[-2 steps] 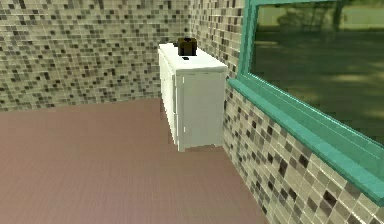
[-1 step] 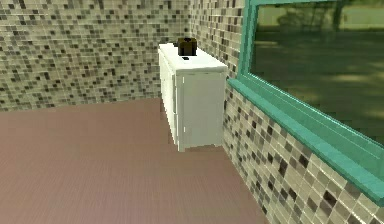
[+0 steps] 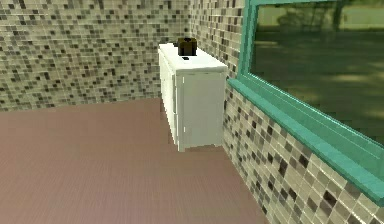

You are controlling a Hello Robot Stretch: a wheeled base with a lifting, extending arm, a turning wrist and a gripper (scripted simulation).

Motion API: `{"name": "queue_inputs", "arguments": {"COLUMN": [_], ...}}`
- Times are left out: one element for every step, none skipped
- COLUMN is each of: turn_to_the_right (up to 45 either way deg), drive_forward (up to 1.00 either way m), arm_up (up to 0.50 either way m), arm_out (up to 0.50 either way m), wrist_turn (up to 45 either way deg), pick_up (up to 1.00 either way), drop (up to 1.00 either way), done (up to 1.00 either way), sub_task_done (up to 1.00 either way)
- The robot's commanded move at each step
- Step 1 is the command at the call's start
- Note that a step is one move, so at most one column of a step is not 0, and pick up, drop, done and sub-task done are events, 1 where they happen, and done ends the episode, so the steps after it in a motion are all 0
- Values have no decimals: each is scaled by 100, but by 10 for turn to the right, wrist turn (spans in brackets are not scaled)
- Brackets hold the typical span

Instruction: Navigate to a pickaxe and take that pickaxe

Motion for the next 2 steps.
{"name": "queue_inputs", "arguments": {"turn_to_the_right": [0,0], "drive_forward": [0,0], "arm_up": [0,0], "arm_out": [0,0], "wrist_turn": [450,450], "pick_up": [0,0], "drop": [0,0], "done": [0,0], "sub_task_done": [0,0]}}
